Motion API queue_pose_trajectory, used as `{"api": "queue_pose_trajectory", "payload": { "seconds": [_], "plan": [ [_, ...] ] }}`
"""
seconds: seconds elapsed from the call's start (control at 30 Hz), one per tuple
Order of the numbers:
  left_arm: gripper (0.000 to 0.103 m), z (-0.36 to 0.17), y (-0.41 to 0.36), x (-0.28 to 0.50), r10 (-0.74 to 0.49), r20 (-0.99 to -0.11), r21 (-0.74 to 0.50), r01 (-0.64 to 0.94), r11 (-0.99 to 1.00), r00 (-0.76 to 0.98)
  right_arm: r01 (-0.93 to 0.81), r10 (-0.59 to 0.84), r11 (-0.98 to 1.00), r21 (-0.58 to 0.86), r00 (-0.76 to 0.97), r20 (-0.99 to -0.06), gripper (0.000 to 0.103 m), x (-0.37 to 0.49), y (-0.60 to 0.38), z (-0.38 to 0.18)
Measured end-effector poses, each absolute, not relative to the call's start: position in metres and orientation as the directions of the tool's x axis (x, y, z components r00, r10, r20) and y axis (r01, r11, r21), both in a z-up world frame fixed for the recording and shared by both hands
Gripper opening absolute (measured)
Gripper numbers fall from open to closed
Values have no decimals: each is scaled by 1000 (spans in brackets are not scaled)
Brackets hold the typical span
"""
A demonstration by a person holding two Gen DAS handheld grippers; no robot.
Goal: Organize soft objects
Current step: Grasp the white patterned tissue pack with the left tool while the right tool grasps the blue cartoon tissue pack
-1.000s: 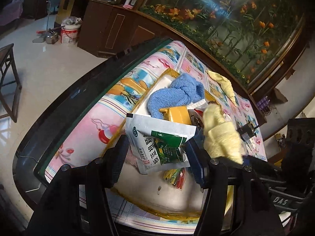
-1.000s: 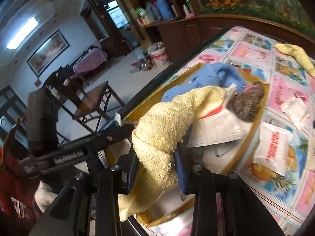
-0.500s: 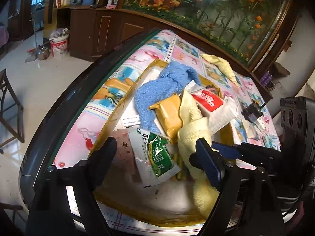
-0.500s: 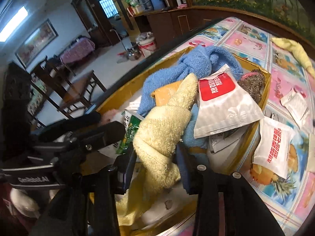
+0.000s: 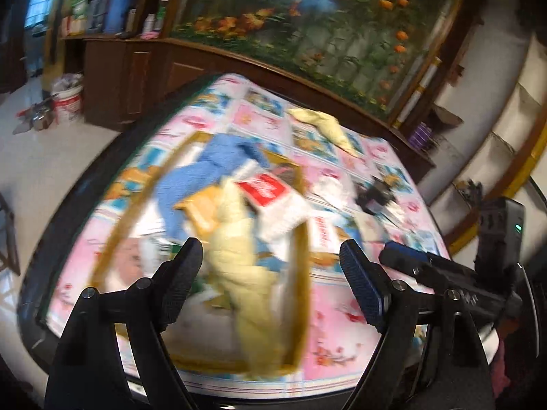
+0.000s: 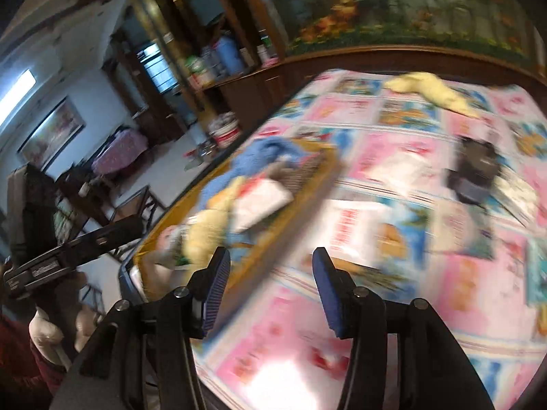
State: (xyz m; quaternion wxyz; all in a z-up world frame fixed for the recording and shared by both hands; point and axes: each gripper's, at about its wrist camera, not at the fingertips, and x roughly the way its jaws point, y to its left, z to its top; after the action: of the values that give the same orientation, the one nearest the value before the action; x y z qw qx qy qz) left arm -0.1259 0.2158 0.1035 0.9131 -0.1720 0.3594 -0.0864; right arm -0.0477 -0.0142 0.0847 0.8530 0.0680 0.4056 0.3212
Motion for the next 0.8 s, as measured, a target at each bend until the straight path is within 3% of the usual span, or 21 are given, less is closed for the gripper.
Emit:
{"api": "queue_pose_trajectory", "payload": {
  "seconds": [0.27, 0.53, 0.8],
  "plan": [
    [83, 83, 96, -109, -428, -716, -327, 277, 904, 551, -138, 352, 931, 339, 588, -728, 50, -27, -171, 62],
    [83, 42, 38, -91, -382, -816, -263, 310, 914, 434, -24, 255, 952, 305, 613, -748, 50, 53, -202, 65],
    [83, 21, 27, -89, -343, -845, -229, 302, 925, 410, 71, 198, 958, 279, 542, -817, 50, 138, -195, 40]
  ]
}}
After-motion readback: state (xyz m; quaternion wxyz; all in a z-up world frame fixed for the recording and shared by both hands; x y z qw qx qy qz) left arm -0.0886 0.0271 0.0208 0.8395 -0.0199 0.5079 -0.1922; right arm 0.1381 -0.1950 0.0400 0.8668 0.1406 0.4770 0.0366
